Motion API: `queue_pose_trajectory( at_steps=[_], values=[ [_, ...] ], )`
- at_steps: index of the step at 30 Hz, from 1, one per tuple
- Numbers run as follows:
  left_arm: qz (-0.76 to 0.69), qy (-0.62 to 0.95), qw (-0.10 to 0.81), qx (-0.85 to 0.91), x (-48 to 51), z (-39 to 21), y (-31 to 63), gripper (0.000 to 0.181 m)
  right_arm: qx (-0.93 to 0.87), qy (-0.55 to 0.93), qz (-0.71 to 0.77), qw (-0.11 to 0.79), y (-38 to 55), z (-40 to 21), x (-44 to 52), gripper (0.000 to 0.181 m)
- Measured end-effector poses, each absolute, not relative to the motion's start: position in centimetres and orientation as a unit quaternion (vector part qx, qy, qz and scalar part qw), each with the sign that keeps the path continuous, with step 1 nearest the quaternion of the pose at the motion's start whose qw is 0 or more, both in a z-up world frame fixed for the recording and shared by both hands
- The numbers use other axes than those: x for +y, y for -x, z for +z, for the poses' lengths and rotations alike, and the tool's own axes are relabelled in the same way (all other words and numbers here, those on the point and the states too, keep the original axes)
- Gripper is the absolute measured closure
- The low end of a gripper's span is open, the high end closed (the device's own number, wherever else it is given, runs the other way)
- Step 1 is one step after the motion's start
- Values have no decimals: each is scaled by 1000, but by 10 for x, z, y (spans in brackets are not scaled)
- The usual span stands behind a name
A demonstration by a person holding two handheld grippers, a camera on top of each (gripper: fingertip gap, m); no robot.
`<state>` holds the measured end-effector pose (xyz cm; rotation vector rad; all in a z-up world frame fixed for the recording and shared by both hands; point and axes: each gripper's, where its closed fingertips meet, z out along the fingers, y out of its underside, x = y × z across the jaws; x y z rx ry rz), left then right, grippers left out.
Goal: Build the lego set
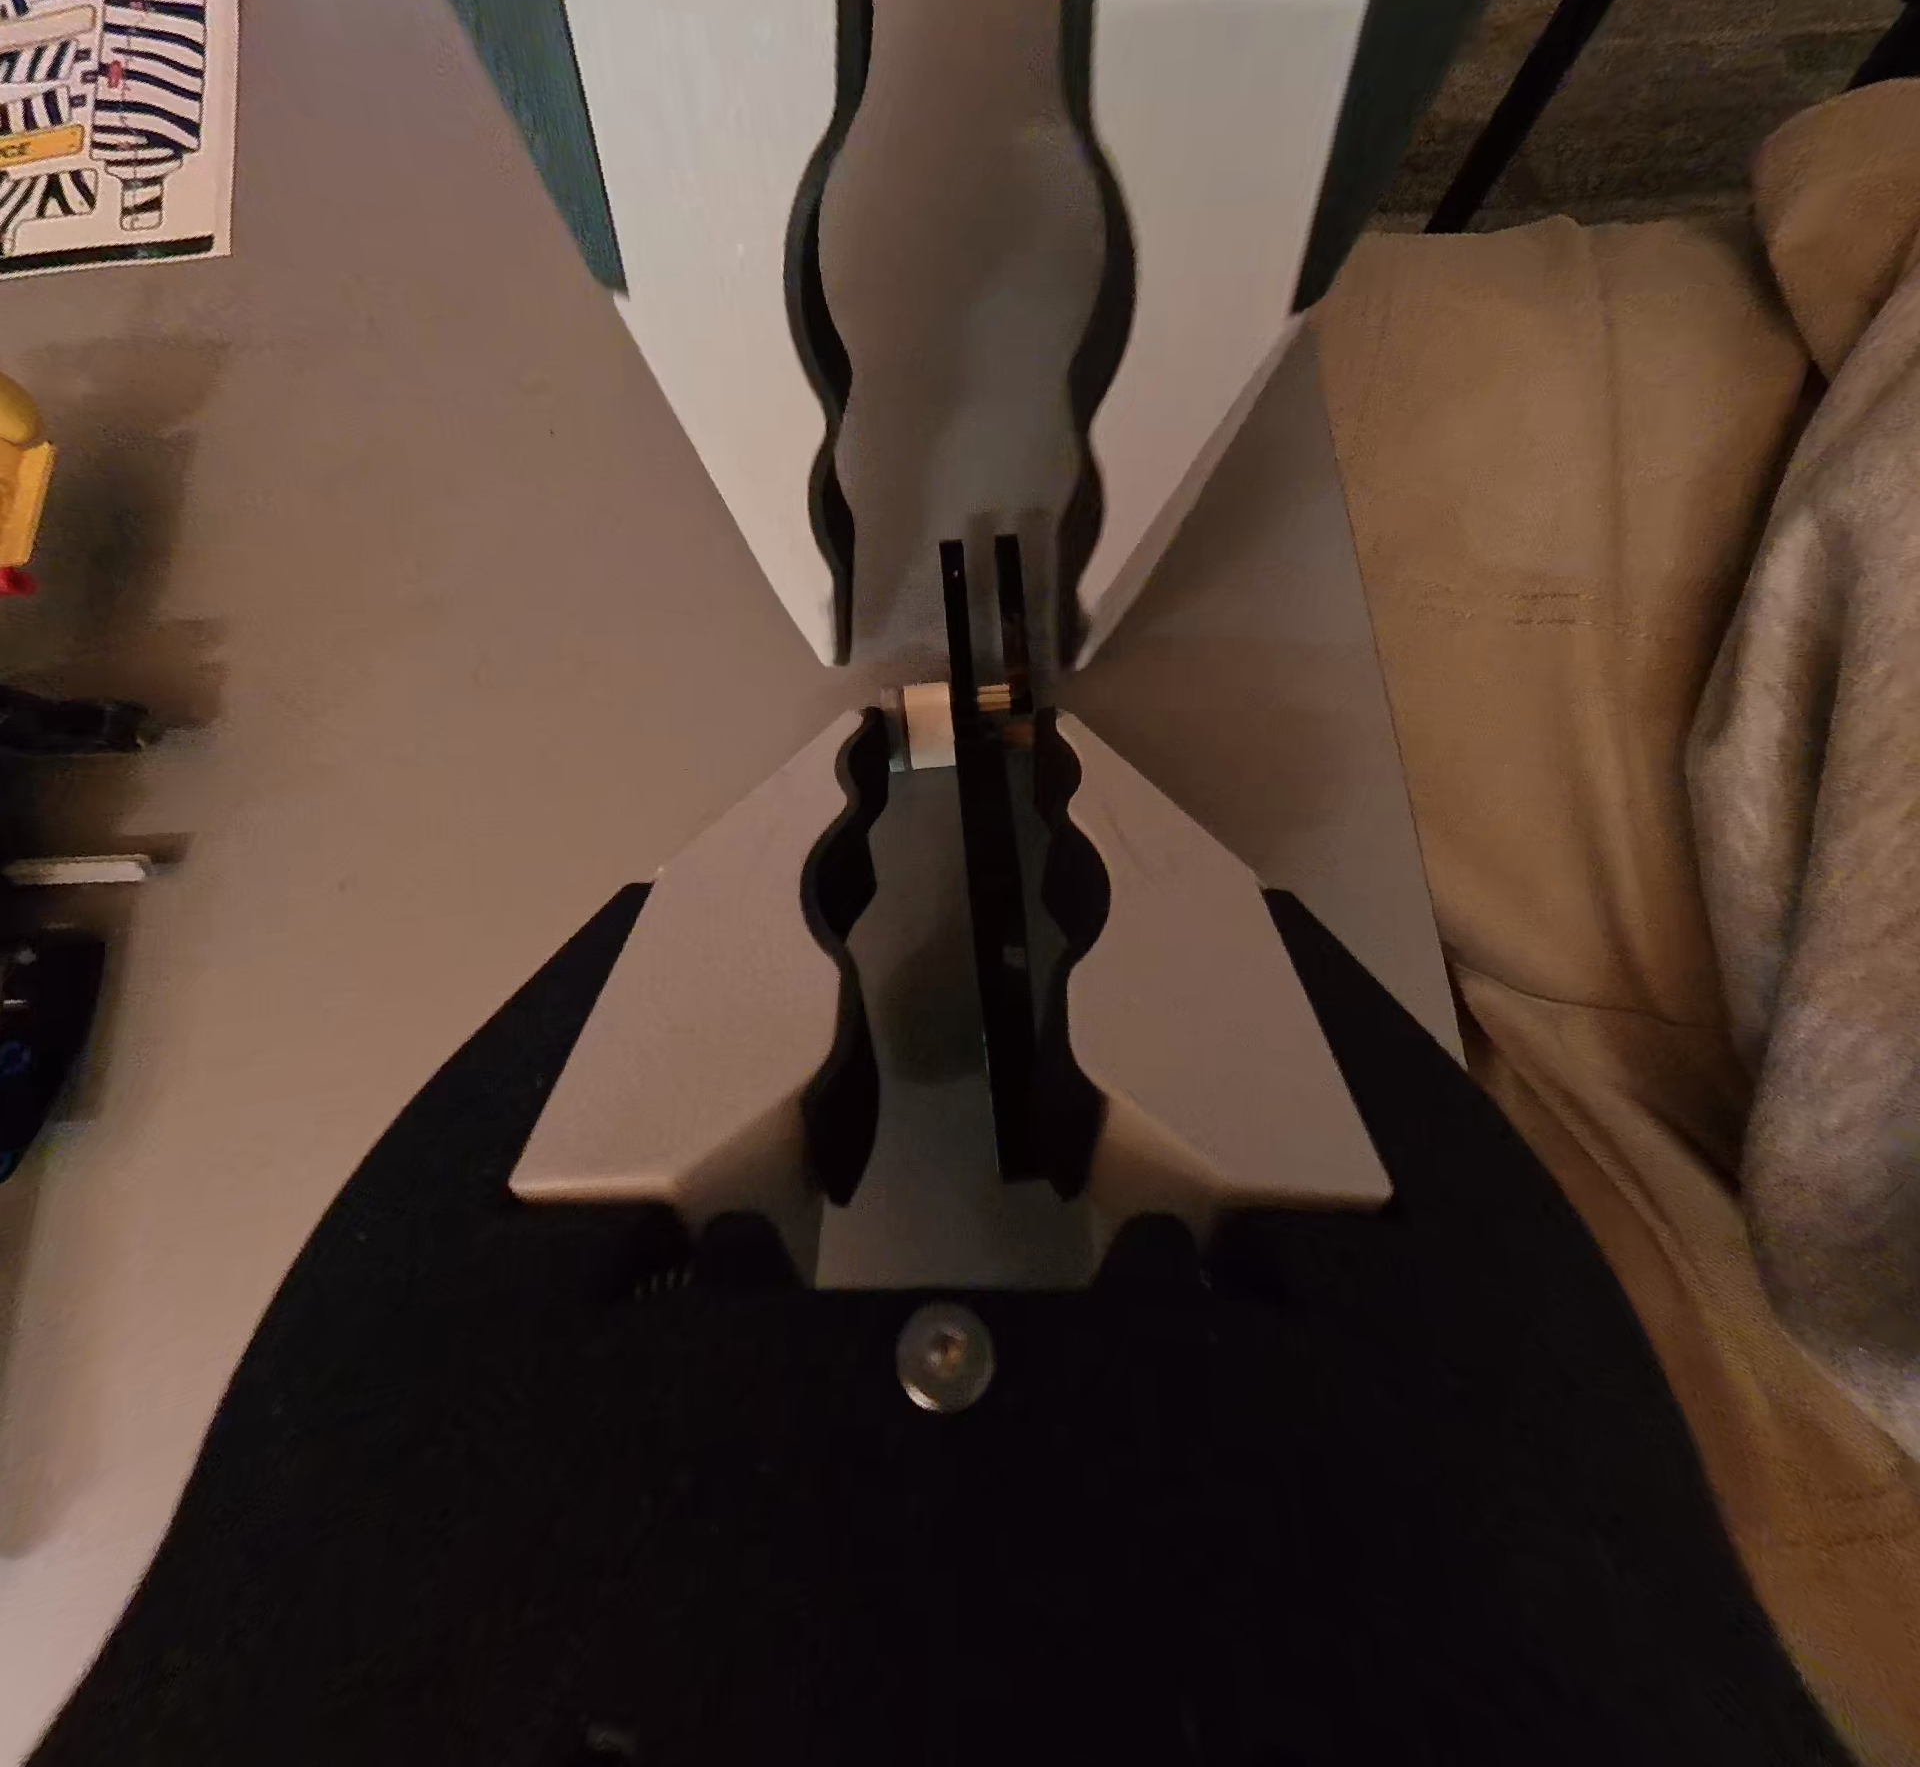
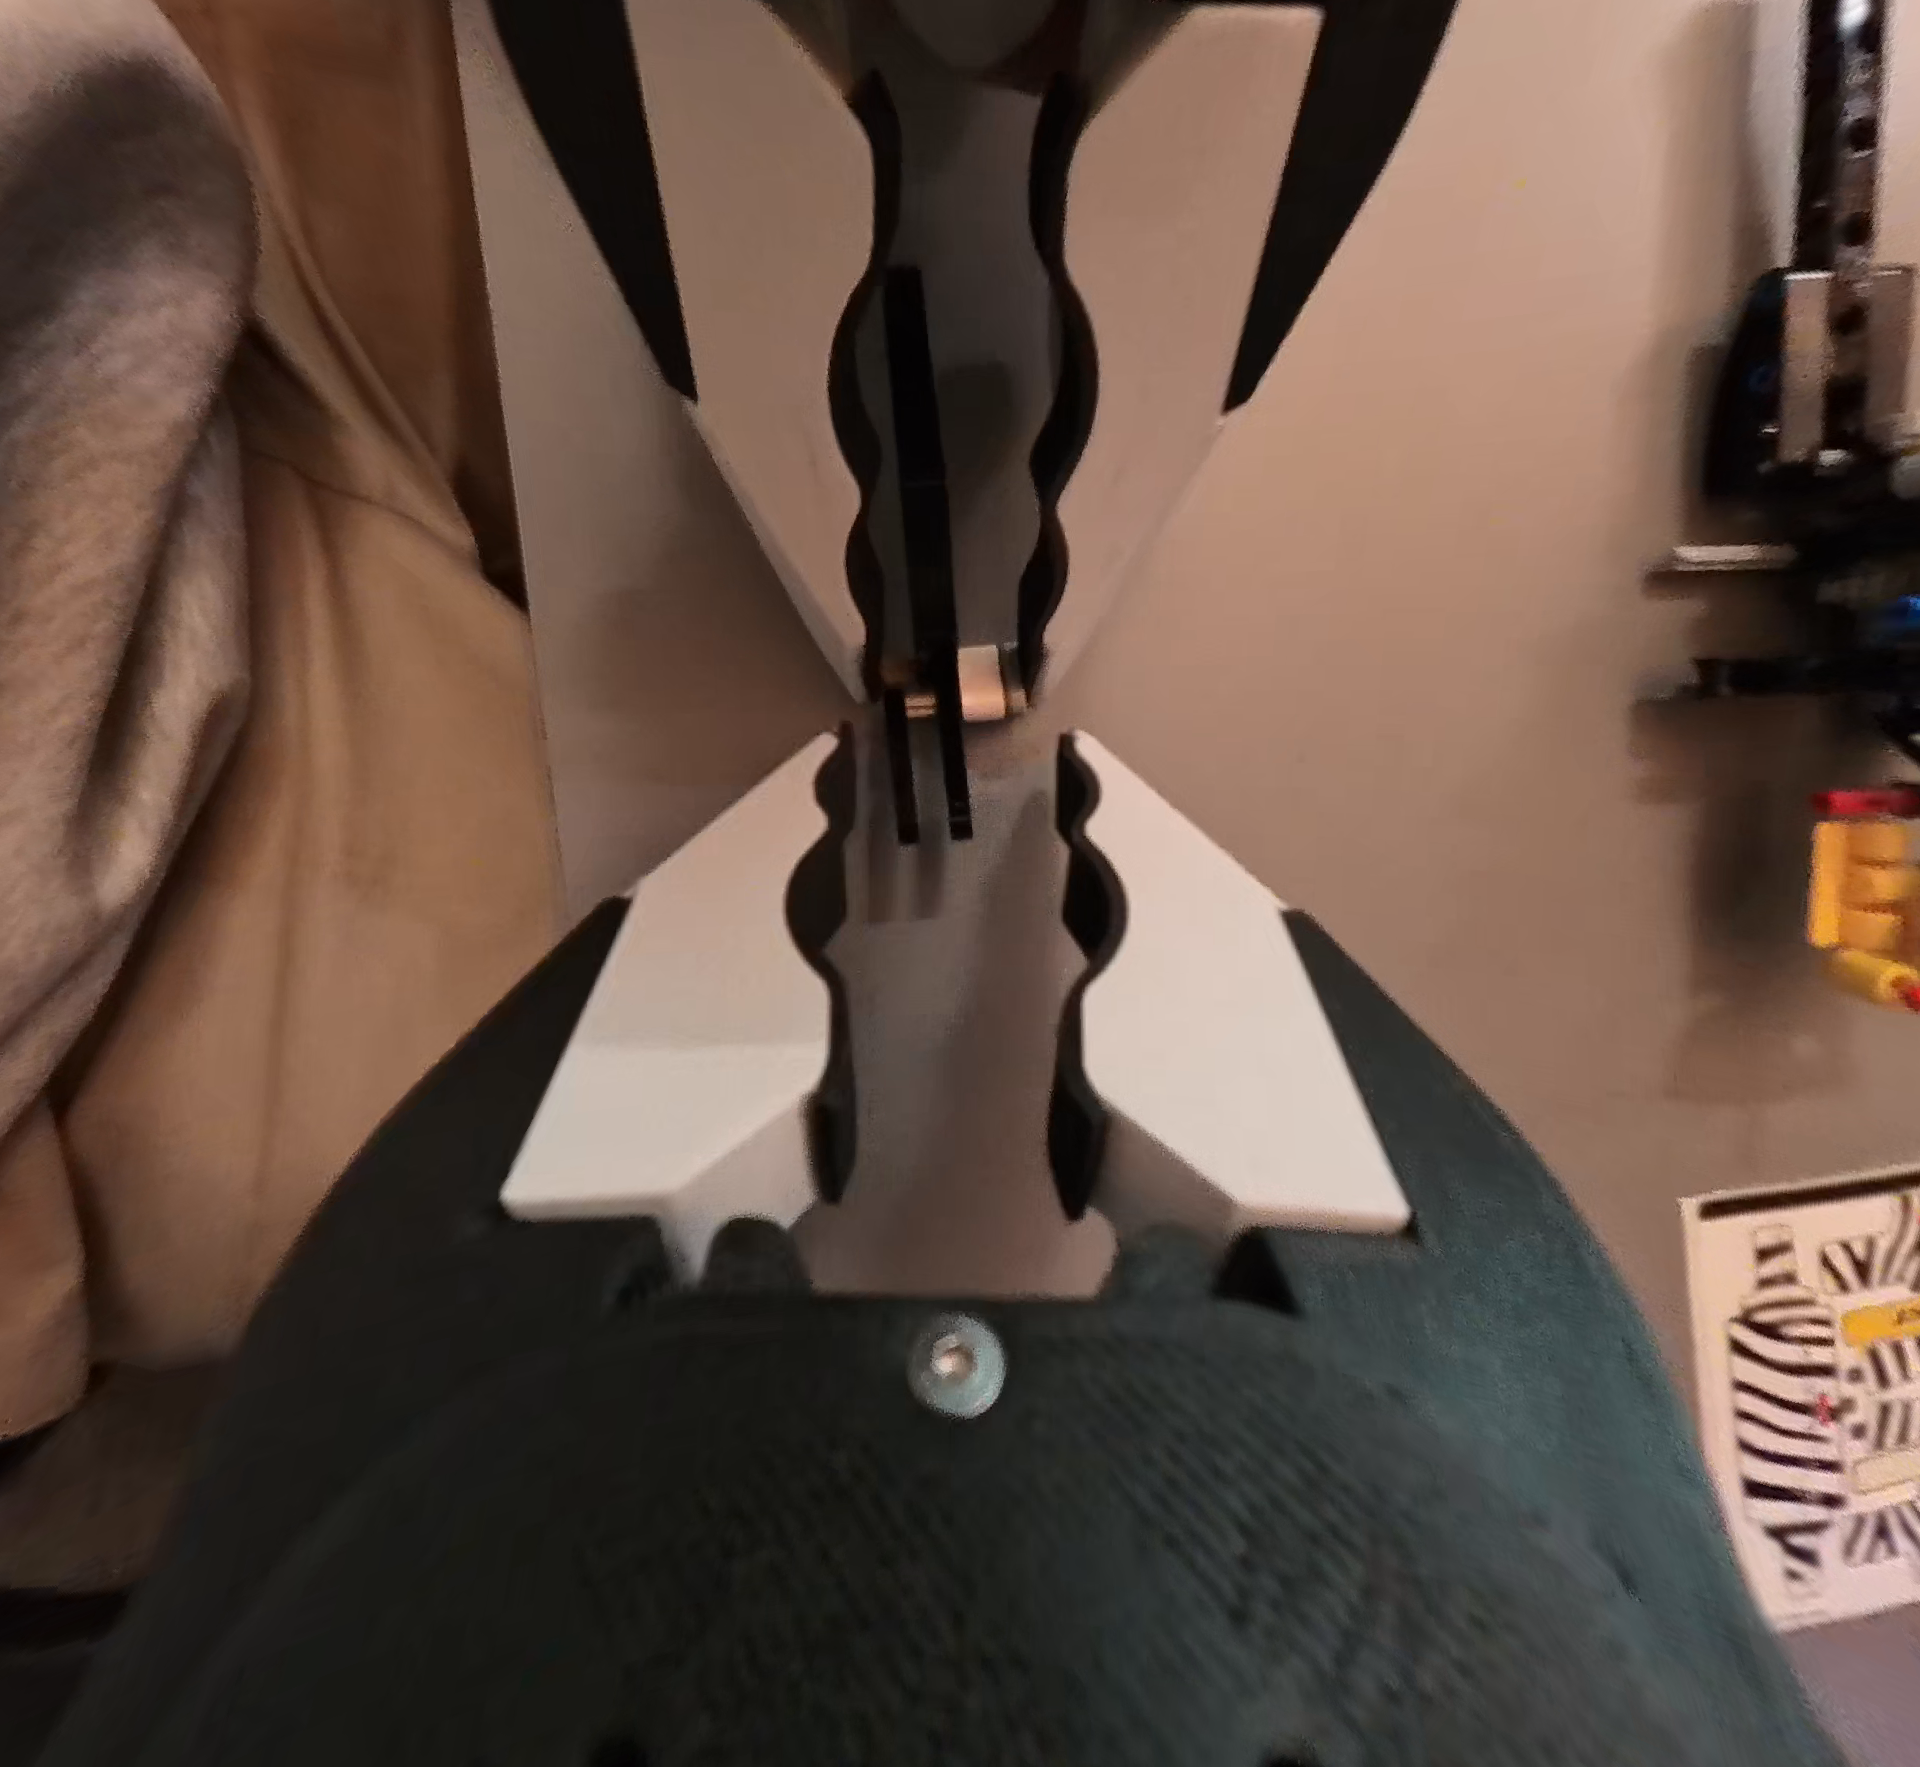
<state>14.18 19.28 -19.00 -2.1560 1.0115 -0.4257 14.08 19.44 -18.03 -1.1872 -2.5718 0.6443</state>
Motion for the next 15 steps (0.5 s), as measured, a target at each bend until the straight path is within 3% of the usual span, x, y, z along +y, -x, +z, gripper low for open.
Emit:
queue_pose_trajectory(
  at_steps=[1, 4, 12, 15],
  values=[
    [-163, 833, 354, 392, 193, -190, -142, 152, -870, 414, 231, 137, -140, -177, 196, 138],
    [-169, 835, 350, 389, 193, -190, -142, 152, -831, 449, 270, 188, -141, -167, 201, 135],
    [-172, 836, 348, 387, 193, -191, -142, 153, -752, 488, 375, 236, -152, -155, 195, 166],
    [-174, 837, 347, 386, 193, -191, -142, 152, -764, 477, 359, 244, -153, -162, 194, 168]
  ],
)
